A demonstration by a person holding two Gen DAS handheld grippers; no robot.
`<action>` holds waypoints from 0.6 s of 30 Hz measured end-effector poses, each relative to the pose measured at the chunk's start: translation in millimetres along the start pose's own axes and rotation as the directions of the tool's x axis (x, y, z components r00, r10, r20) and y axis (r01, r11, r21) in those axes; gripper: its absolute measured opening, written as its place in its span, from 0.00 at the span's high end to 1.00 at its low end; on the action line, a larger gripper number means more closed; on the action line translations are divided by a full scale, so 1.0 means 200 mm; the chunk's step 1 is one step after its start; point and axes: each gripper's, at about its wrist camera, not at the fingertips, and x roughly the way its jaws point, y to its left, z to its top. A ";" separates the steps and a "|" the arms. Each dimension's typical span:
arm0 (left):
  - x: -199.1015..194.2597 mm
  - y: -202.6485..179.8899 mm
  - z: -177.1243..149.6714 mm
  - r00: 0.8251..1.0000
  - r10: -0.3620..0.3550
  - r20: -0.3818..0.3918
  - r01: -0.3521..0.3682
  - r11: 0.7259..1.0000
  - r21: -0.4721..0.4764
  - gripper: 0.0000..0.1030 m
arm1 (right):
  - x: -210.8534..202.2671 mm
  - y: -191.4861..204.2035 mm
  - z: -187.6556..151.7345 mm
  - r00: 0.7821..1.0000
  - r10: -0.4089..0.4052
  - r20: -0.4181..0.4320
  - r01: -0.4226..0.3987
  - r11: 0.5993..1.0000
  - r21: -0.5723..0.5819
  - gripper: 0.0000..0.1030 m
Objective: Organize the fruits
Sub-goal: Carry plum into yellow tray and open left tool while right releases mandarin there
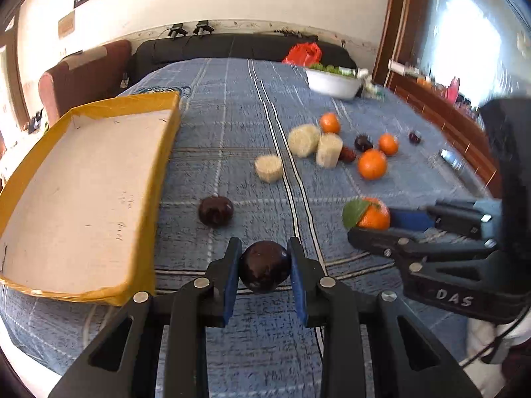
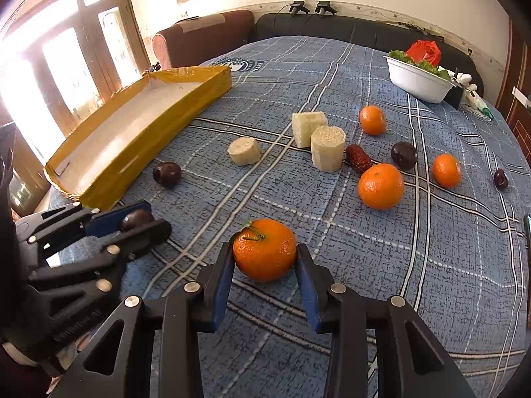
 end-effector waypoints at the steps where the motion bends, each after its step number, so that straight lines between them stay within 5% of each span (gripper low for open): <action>1: -0.05 0.04 0.02 1.000 -0.007 0.019 0.007 1.000 -0.023 0.74 | -0.02 0.01 0.02 1.000 0.007 0.004 -0.007 1.000 0.000 0.60; 8: -0.26 0.36 0.13 0.991 0.084 0.106 -0.067 0.986 -0.150 0.74 | -0.09 0.16 0.18 0.992 0.121 0.043 -0.121 0.993 0.004 0.60; 18: -0.21 0.74 0.18 0.962 0.267 0.052 -0.252 0.946 -0.206 0.73 | 0.05 0.54 0.38 0.973 0.232 0.005 -0.230 0.968 -0.098 0.60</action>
